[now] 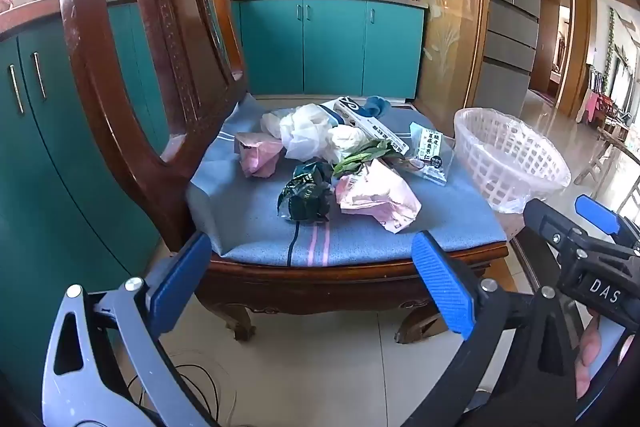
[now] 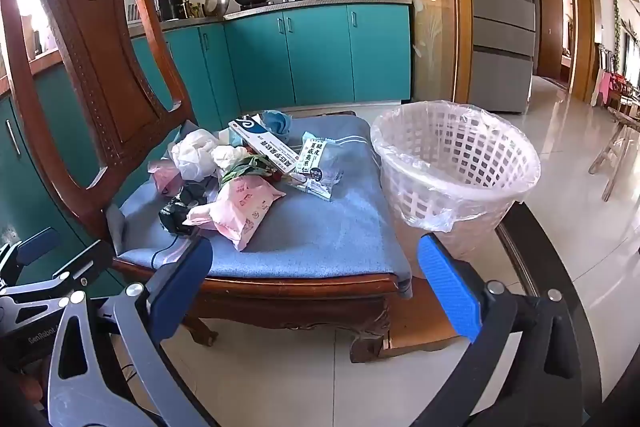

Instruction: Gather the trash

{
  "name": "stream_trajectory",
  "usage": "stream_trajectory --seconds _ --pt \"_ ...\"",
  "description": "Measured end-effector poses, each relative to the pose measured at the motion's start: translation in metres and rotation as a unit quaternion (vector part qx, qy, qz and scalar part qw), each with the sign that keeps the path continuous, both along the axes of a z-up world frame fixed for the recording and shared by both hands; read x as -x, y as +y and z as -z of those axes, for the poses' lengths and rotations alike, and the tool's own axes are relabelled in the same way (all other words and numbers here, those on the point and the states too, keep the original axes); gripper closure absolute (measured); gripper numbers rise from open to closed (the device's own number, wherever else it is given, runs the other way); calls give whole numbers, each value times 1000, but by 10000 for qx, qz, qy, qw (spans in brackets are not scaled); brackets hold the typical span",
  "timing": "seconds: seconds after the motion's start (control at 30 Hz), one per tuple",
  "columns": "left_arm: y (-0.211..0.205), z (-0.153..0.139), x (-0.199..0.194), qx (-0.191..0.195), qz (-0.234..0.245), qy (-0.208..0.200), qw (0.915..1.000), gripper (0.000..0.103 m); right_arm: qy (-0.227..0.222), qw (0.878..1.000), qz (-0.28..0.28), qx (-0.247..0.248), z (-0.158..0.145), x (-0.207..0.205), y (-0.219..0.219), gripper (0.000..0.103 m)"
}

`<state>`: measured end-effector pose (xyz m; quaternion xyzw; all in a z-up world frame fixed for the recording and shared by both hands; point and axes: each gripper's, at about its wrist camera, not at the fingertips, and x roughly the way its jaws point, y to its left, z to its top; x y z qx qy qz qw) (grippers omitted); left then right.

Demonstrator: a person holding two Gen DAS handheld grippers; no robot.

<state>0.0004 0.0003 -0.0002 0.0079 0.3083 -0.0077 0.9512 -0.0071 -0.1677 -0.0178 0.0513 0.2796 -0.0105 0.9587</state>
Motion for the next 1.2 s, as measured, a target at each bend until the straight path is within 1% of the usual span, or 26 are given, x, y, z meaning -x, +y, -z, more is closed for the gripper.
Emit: stream_trajectory --seconds 0.03,0.07,0.17,0.27,0.47,1.2 --pt "0 0 -1 7 6 12 10000 3 -84 10000 -12 18 -1 1 1 3" --pt "3 0 2 128 -14 -93 9999 3 -75 10000 -14 14 -1 1 2 3" --pt "6 -2 1 131 1 -82 9999 3 -41 10000 -36 24 -1 0 5 3" --pt "5 -1 1 39 3 -80 10000 3 -38 10000 -58 8 0 1 0 3" --pt "3 0 2 -5 -19 -48 10000 3 -45 10000 -16 71 0 1 -3 3" --pt "3 5 1 -28 -26 -6 10000 3 -20 9999 4 140 3 0 -1 3"
